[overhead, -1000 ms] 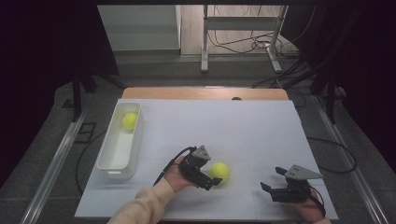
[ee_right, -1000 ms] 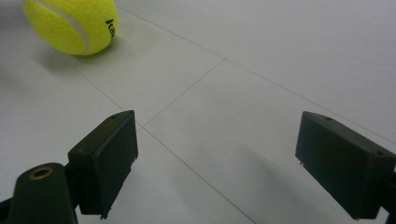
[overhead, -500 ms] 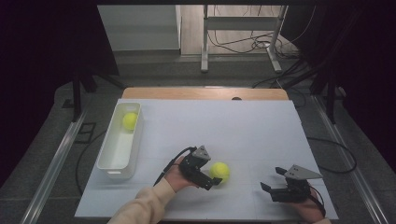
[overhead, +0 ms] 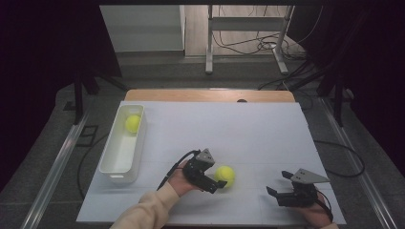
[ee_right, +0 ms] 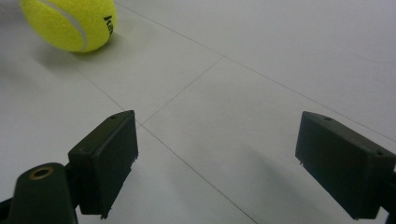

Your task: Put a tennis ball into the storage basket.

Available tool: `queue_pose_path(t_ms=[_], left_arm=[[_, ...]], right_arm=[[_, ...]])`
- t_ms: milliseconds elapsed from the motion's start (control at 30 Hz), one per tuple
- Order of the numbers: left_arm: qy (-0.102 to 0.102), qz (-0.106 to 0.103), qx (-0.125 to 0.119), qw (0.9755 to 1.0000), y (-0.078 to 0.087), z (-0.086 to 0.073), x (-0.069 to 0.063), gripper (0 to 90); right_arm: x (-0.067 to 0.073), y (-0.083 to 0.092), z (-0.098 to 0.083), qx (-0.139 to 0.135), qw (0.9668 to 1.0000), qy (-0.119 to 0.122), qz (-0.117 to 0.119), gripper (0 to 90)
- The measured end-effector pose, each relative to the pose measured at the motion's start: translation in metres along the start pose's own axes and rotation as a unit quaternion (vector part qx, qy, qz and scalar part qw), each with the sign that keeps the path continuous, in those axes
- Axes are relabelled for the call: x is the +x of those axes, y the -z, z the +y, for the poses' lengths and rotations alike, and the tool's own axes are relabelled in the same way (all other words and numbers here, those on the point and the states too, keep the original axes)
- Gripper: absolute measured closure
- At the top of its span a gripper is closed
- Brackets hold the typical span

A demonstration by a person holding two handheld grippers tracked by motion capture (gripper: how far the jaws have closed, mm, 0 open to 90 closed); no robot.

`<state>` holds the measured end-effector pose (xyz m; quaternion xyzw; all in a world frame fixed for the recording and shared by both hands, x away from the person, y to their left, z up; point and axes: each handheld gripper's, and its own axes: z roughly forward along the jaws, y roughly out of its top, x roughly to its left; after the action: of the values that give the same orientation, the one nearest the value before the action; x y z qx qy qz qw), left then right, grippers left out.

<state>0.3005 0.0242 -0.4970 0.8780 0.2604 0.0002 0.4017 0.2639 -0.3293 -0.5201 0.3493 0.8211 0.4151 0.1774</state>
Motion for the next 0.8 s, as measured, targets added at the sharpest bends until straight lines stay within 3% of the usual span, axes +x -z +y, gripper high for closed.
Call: queue_pose_path(t_ms=[367,800], left_arm=[[-0.002,0.0,0.006,1.0,-0.003,0.0,-0.001,11.8],[-0.006,-0.006,0.031,0.9995,-0.017,0.004,0.001,6.1]], right_arm=[[0.0,0.0,0.0,0.0,1.0,0.0,0.0,13.6],[0.0,0.0,0.0,0.0,1.0,0.0,0.0,13.6]])
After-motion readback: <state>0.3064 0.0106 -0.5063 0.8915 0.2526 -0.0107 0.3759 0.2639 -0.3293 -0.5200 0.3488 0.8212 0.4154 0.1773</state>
